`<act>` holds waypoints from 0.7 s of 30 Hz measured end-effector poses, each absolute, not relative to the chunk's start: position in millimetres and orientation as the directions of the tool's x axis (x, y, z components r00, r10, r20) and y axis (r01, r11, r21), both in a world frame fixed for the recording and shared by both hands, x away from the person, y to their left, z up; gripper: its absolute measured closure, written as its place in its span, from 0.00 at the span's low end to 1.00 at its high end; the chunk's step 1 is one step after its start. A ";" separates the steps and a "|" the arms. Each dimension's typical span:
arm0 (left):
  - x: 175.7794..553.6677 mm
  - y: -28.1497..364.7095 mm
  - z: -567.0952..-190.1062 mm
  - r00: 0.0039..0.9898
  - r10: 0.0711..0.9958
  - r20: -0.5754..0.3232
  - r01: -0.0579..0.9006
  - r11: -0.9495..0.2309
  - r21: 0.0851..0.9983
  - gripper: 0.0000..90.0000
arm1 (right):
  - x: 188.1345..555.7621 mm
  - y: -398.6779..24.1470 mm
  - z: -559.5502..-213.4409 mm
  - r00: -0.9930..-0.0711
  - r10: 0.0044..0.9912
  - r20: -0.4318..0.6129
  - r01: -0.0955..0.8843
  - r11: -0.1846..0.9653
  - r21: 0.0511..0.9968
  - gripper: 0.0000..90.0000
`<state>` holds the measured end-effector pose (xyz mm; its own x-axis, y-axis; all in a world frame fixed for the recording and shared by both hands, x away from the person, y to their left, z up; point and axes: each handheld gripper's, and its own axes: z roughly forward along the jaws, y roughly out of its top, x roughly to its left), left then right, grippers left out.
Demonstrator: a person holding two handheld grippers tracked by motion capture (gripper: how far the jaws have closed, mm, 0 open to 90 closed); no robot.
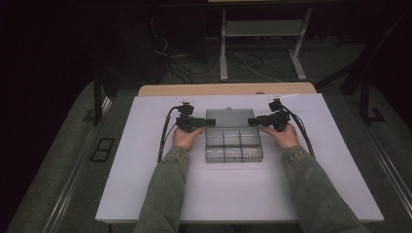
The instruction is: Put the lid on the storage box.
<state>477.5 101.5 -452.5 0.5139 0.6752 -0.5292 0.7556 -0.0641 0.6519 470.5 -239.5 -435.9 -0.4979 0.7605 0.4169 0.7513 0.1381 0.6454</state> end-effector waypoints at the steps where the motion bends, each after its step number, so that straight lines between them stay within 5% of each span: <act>1: 477.5 101.4 -453.4 0.508 0.673 -0.538 0.759 -0.055 0.648 0.34 | 470.7 -239.2 -436.5 -0.493 0.762 0.419 0.754 0.134 0.643 0.45; 21: 476.4 100.8 -460.5 0.464 0.627 -0.626 0.792 0.022 0.610 0.47 | 472.0 -238.9 -440.7 -0.471 0.757 0.454 0.770 0.102 0.629 0.48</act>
<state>476.4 100.8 -460.5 0.4643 0.6270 -0.6256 0.7920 0.0223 0.6101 472.0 -238.9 -440.7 -0.4706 0.7567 0.4539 0.7704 0.1016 0.6294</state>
